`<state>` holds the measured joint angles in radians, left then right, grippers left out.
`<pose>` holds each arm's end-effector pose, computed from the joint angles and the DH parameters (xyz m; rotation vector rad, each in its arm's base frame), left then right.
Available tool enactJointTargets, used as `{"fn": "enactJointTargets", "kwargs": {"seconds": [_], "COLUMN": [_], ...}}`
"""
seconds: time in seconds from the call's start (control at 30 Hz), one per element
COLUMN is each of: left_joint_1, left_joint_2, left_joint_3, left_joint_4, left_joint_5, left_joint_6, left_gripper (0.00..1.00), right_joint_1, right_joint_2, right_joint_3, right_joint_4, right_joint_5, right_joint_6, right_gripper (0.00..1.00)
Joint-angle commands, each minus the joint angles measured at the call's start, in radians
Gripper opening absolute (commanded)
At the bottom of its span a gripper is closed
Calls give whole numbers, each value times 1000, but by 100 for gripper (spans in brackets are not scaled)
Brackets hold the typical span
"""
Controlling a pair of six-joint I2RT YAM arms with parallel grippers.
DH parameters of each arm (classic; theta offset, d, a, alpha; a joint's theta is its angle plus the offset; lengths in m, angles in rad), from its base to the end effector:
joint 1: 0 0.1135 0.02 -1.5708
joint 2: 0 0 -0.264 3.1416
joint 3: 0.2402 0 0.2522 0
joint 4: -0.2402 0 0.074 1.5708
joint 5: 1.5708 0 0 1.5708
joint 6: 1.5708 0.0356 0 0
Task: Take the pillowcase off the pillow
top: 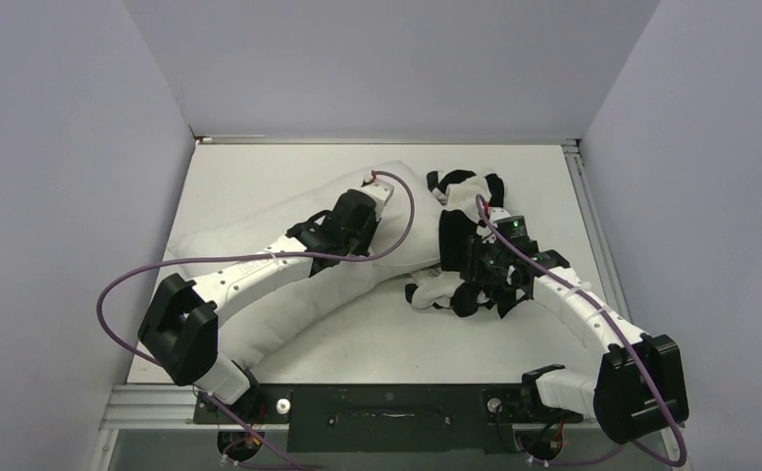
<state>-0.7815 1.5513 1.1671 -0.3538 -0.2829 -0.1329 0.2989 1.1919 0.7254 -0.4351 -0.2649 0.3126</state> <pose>0.2515 -0.2356 0.2685 0.5887 2.2005 -0.1534 0.2222 0.0782 0.2172 -0.0994 2.5202 0.5838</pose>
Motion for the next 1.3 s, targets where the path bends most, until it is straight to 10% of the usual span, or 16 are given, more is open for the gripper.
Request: {"fn": "enactJointTargets", "kwargs": {"seconds": [0.0,0.13,0.7,1.03,1.27], "left_joint_1": [105,194,361,360,361], "left_joint_2": [-4,-18,4,-60,-206], "left_joint_3": [-8,19,188,134,67], "left_joint_4": [-10,-31,-139,-116,-151], "left_joint_5": [-27,-15,101,254,315], "left_joint_6": [-4,3,-55,-132,-154], "left_gripper": [0,0,0,9,45], "right_joint_1": [-45,-113,-158,-156,-55], "right_joint_2": [9,-7,-200,-215,-133], "right_joint_3": [106,218,624,426,257], "right_joint_4": [-7,-82,-213,-242,-236], "right_joint_5": [109,192,630,122,27], "right_joint_6": [-53,-111,-241,-276,-140], "right_gripper": [27,6,6,14,18]}}
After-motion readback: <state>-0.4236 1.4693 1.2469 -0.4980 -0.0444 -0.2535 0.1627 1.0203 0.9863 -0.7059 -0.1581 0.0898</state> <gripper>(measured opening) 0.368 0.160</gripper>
